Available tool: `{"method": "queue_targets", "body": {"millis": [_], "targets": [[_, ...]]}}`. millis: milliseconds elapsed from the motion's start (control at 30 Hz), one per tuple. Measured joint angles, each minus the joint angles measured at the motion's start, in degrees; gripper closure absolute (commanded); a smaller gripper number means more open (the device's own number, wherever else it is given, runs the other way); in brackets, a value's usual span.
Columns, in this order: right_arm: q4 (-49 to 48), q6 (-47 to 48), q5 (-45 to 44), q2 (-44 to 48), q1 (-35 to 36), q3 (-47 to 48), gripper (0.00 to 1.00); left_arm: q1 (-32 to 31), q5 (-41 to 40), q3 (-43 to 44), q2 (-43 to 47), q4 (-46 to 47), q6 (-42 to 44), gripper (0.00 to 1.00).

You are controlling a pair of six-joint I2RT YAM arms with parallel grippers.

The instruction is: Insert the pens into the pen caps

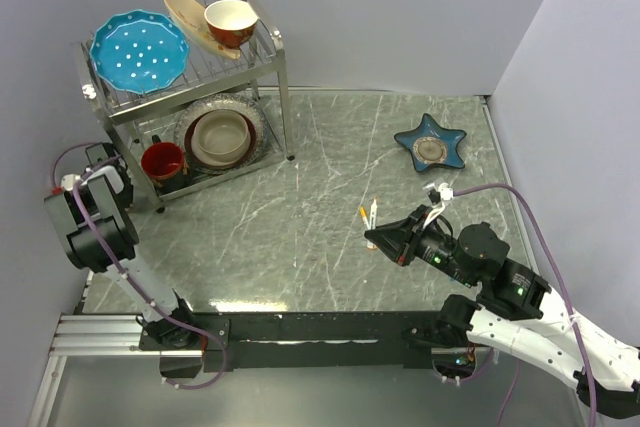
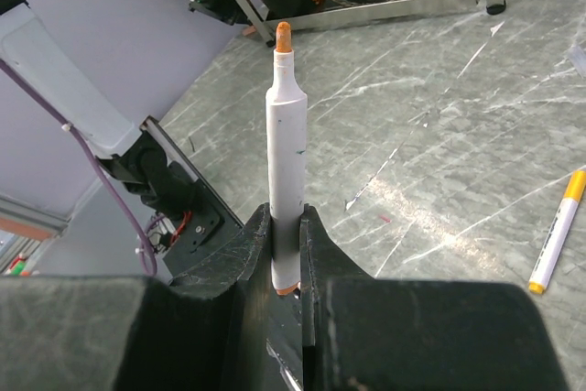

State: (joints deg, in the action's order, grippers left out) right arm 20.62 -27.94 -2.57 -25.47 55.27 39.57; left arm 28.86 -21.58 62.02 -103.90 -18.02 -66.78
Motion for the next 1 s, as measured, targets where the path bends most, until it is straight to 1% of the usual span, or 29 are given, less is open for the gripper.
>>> {"method": "queue_targets", "body": {"millis": [167, 267, 433, 533, 633, 700, 733, 800, 900, 1000], "targets": [[0.0, 0.0, 0.07, 0.22, -0.02, 0.0, 1.0, -1.27, -0.63, -0.31, 0.04, -0.72, -1.03, 0.99], [-0.02, -0.04, 0.42, 0.28, 0.0, 0.0, 1.0, -2.38, -1.57, -3.21, 2.01, 0.07, -3.54, 0.99], [0.24, -0.5, 1.03, 1.77, 0.0, 0.0, 1.0, -3.45, -3.3, -10.93, 8.96, -1.27, -7.8, 0.99], [1.03, -0.96, 1.36, 3.78, -0.02, 0.0, 1.0, -4.17, -4.22, -15.41, 14.19, -4.09, -9.01, 0.99], [1.46, -1.4, 1.51, 5.81, -0.02, 0.0, 1.0, -4.66, -5.07, -18.12, 19.65, -5.99, -8.9, 0.99], [1.46, -1.66, 1.55, 6.47, -0.02, 0.0, 1.0, -5.09, -5.92, -18.25, 22.49, -6.73, -7.76, 0.96], [1.49, -1.81, 1.62, 6.58, -0.02, 0.0, 1.0, -5.18, -6.51, -18.03, 23.34, -6.73, -7.1, 0.91], [1.49, -2.08, 1.79, 6.58, -0.02, 0.0, 1.0, -5.31, -7.32, -17.31, 23.82, -6.8, -5.14, 0.84], [1.55, -2.21, 1.99, 6.58, -0.02, 0.0, 1.0, -4.79, -7.89, -15.82, 22.86, -6.69, -1.73, 0.75], [1.9, -2.19, 1.99, 6.58, -0.02, 0.0, 1.0, -3.72, -6.91, -14.71, 20.48, -5.38, 2.62, 0.7]]}}
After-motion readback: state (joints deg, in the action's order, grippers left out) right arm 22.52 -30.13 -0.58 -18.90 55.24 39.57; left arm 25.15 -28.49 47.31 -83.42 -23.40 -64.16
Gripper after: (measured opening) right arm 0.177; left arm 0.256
